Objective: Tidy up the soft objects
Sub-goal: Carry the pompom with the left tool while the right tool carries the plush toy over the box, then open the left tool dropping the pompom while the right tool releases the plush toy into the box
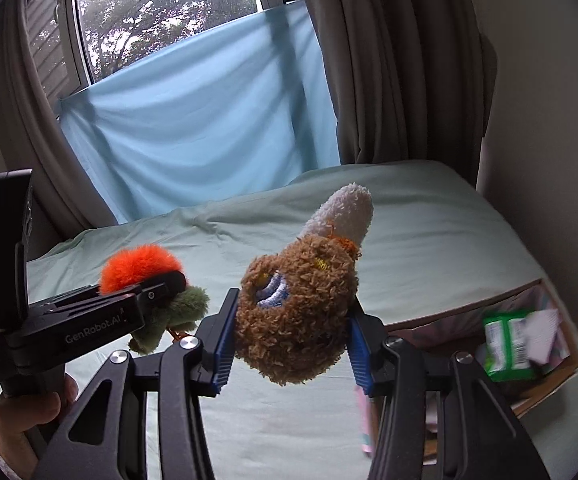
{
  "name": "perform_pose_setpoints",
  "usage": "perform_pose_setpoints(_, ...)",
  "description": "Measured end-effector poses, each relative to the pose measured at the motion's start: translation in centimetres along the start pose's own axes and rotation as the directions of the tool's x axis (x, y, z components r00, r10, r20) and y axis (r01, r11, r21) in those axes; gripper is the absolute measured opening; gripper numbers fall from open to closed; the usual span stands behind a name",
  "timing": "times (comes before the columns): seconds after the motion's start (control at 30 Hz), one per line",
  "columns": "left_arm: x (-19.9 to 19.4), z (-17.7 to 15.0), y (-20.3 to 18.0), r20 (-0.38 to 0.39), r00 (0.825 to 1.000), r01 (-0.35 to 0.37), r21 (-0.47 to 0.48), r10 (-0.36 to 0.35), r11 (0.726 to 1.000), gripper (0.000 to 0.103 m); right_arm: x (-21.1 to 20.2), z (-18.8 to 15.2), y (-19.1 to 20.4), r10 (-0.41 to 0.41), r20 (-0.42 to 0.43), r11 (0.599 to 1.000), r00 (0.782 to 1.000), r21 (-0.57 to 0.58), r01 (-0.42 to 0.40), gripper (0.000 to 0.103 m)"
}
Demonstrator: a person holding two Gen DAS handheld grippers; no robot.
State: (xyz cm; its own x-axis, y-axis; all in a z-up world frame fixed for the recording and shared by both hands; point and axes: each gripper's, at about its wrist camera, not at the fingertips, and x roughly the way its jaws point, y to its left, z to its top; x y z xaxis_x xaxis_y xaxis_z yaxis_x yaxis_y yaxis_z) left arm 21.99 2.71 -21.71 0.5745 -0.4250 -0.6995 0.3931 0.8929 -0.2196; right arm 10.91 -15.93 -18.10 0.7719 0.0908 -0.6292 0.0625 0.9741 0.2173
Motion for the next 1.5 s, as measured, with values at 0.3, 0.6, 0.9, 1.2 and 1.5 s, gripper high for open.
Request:
perform_pose_setpoints(0.3,-1.0,0.4,-10.8,0.001,1.000,0.029,-0.007,-0.029,1.000,0.038,-4.9,2.1,-8.7,0.018,-0.049,0.999,0.999,-0.039,-0.020,0.044)
perform_pose_setpoints(0.6,3.3,-0.8,-18.6,-0.078,0.997,0.018,-0.025,-0.020,1.000,0.038,-5.0,2.0,-18.3,0.008,-0.169,0.999,0.986,-0.049,-0.017,0.044)
perform_pose_setpoints(0.9,10.0,-3.7,-22.0,-0.209,0.978,0.002,-0.012,-0.005,1.000,0.038,-1.7,-1.3,-24.5,-0.007,-0.294,0.999,0.956,-0.051,-0.008,0.044)
perform_pose_setpoints(1.2,14.9,-6.0,-22.0,-0.302,0.952,-0.045,-0.017,0.038,0.999,0.038,2.0,-3.8,-27.6,0.006,-0.382,0.998,0.924,-0.052,-0.028,0.044)
perform_pose_setpoints(1.5,16.1,-5.2,-22.2,-0.320,0.943,-0.094,0.014,0.093,0.996,0.096,5.6,-5.2,-28.8,0.025,-0.474,0.998,0.880,-0.036,-0.048,0.064)
